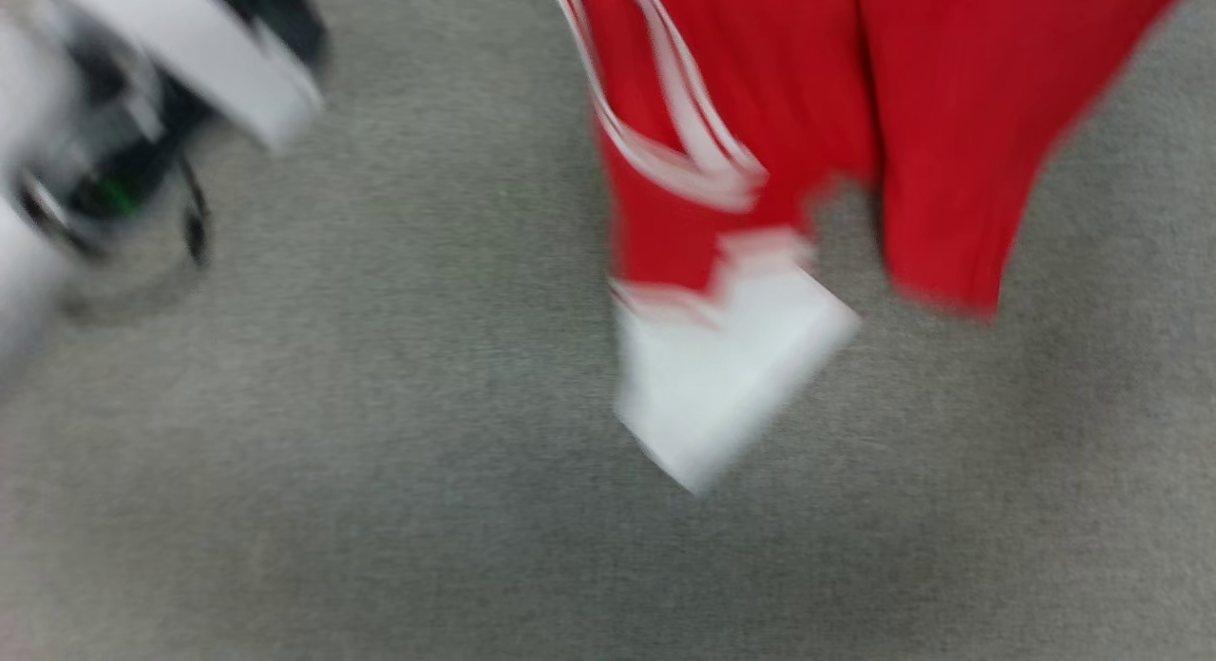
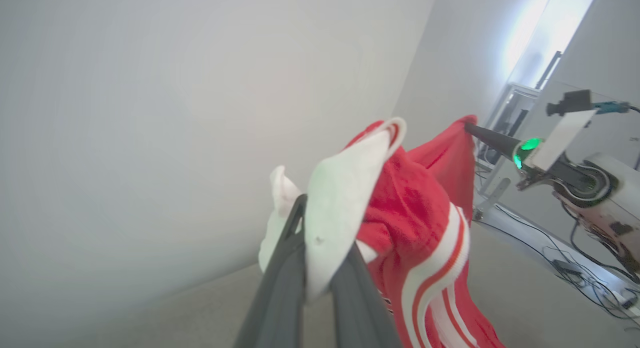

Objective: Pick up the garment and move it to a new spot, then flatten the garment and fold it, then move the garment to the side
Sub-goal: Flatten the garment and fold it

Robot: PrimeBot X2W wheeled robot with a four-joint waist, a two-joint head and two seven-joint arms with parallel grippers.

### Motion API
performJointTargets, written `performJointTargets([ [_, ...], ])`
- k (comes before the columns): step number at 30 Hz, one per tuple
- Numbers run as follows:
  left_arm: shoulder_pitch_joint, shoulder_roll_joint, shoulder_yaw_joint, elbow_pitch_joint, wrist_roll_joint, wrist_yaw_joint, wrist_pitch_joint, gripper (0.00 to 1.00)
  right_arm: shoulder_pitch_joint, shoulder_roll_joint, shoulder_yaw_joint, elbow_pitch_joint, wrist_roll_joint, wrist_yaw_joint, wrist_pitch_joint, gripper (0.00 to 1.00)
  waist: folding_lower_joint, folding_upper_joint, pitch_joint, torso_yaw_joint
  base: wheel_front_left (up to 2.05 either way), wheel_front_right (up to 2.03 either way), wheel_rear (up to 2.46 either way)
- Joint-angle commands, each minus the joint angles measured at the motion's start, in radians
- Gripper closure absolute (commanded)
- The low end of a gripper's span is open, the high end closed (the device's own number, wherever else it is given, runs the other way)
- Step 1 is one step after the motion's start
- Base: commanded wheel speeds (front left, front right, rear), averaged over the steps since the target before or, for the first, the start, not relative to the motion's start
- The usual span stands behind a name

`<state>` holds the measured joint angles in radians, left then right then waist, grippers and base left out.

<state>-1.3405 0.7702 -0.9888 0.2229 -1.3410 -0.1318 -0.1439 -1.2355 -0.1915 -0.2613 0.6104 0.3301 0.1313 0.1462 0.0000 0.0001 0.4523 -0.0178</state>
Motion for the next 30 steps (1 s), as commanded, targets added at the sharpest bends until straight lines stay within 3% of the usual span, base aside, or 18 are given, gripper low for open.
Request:
performJointTargets([
  [1, -0.059, 0.001, 0.000, 0.041, -0.004, 0.003, 0.015, 1.00, -0.051, 0.004, -0.030, 0.015, -0.013, -0.001, -0.024, 1.00, 0.0000, -0.0001, 0.037, -0.042, 0.00, 0.00, 0.00],
  [5, -0.266, -0.006, -0.036, 0.150, 0.062, 0.003, 0.031, 1.00, -0.185, 0.029, -0.085, 0.062, -0.050, -0.001, -0.083, 1.00, 0.0000, -0.0001, 0.062, -0.072, 0.00, 0.00, 0.00],
  [11, -0.506, -0.039, -0.119, 0.270, 0.163, 0.003, -0.057, 1.00, -0.307, 0.042, -0.128, 0.107, -0.110, -0.001, -0.162, 1.00, 0.0000, -0.0001, 0.089, -0.096, 0.00, 0.00, 0.00],
  [14, -0.553, -0.054, -0.162, 0.298, 0.130, 0.003, -0.083, 1.00, -0.341, 0.029, -0.120, 0.155, -0.126, -0.001, -0.182, 1.00, 0.0000, -0.0001, 0.108, -0.094, 0.00, 0.00, 0.00],
  [22, -0.494, -0.047, -0.254, 0.289, 0.049, 0.003, -0.113, 1.00, -0.303, 0.029, -0.046, 0.250, -0.118, -0.001, -0.208, 1.00, 0.0000, -0.0001, 0.164, -0.089, 0.00, 0.00, 0.00],
  [30, -0.346, -0.015, -0.272, 0.146, 0.041, 0.003, -0.121, 1.00, -0.163, 0.008, 0.144, 0.230, -0.012, -0.001, -0.188, 1.00, 0.0000, -0.0001, 0.175, -0.081, 0.00, 0.00, 0.00],
])
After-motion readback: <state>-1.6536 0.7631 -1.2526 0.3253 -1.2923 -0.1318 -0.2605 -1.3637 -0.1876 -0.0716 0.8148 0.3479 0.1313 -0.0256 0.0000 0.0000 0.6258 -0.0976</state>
